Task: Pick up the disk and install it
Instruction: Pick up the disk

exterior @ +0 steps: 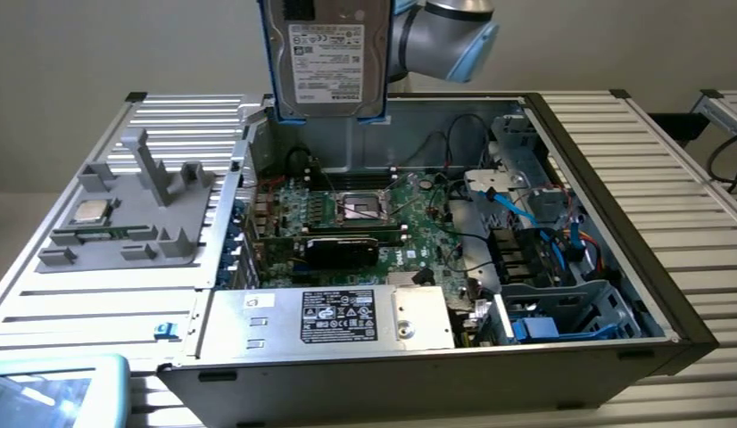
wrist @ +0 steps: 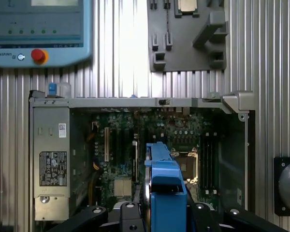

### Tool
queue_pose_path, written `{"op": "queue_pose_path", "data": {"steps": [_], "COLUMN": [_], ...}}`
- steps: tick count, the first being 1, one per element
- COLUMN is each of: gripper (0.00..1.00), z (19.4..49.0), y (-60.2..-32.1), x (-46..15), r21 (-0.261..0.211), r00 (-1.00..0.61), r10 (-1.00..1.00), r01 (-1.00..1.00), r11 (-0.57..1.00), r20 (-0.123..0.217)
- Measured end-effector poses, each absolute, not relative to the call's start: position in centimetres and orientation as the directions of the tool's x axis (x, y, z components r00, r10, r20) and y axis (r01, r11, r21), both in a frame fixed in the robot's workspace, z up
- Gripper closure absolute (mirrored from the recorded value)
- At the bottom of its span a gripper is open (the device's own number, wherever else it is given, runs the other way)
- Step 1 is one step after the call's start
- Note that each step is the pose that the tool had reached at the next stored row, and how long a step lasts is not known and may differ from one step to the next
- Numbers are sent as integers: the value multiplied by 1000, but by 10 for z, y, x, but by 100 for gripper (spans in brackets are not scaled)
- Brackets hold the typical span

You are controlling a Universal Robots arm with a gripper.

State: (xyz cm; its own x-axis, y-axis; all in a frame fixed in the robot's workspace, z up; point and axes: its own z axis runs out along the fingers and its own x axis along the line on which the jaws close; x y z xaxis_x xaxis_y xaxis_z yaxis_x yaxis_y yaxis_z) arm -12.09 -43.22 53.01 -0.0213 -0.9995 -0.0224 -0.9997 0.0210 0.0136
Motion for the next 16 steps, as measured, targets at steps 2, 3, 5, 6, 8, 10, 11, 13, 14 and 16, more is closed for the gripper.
{"op": "queue_pose_path", "data": {"steps": [2, 3, 5, 6, 8, 10, 11, 13, 14, 16], "gripper": [63, 63, 63, 63, 63, 63, 63, 63, 63, 63], "z": [530, 530, 530, 530, 530, 530, 530, 530, 530, 530], "y": [-435, -437, -441, -442, -446, -450, -452, -458, -461, -467], "x": [-115, -112, -106, -103, -96, -90, -87, -81, -79, -73], "r21": [20, 22, 27, 29, 33, 36, 37, 39, 39, 41], "r00": [-21, -21, -21, -21, -22, -22, -22, -22, -22, -22], "r10": [-1000, -1000, -1000, -1000, -1000, -1000, -1000, -1000, -1000, -1000], "r01": [-1000, -1000, -999, -999, -999, -999, -999, -999, -999, -999], "r11": [21, 21, 21, 21, 21, 21, 21, 21, 21, 21], "r20": [-22, -22, -22, -22, -22, -22, -22, -22, -22, -22]}}
